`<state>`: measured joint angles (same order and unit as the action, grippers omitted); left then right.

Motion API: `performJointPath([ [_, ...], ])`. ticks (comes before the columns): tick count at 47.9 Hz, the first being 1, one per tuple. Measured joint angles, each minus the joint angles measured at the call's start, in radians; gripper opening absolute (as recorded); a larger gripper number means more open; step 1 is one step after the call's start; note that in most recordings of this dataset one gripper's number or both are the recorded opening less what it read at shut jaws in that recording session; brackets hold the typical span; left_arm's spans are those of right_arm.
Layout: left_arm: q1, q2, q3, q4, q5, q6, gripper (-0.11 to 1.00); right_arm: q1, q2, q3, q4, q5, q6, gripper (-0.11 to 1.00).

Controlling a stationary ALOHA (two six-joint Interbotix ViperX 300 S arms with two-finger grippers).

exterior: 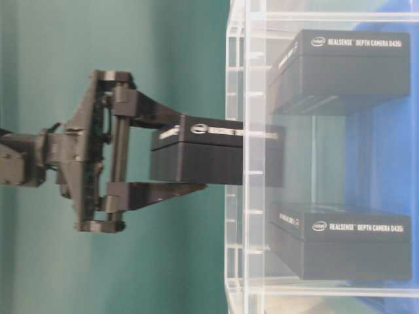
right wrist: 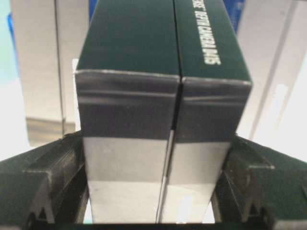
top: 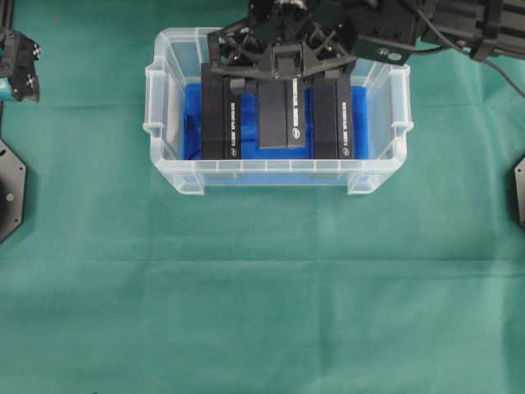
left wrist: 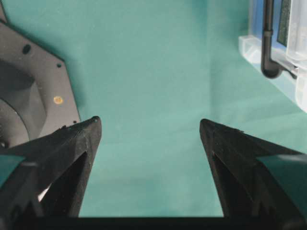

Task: Take out the box from the case.
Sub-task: 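Lift the middle box with the right gripper out of the bin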

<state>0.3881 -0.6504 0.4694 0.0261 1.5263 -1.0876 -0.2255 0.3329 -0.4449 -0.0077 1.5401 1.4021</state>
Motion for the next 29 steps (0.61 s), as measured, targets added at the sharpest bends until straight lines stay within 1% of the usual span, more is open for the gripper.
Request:
performJointPath([
  [16, -0.002, -0.002, 0.000, -0.002, 0.000, -0.002, 0.83, 0.002, 0.000, -0.117, -0.006, 0.100, 0.003, 0.68],
  [22, -0.002, -0.002, 0.000, -0.002, 0.000, 0.000, 0.83, 0.000, 0.000, -0.147, -0.008, 0.129, 0.005, 0.68],
  [29, -0.002, -0.002, 0.000, -0.002, 0.000, -0.002, 0.83, 0.002, 0.000, -0.158, -0.009, 0.152, 0.005, 0.68],
])
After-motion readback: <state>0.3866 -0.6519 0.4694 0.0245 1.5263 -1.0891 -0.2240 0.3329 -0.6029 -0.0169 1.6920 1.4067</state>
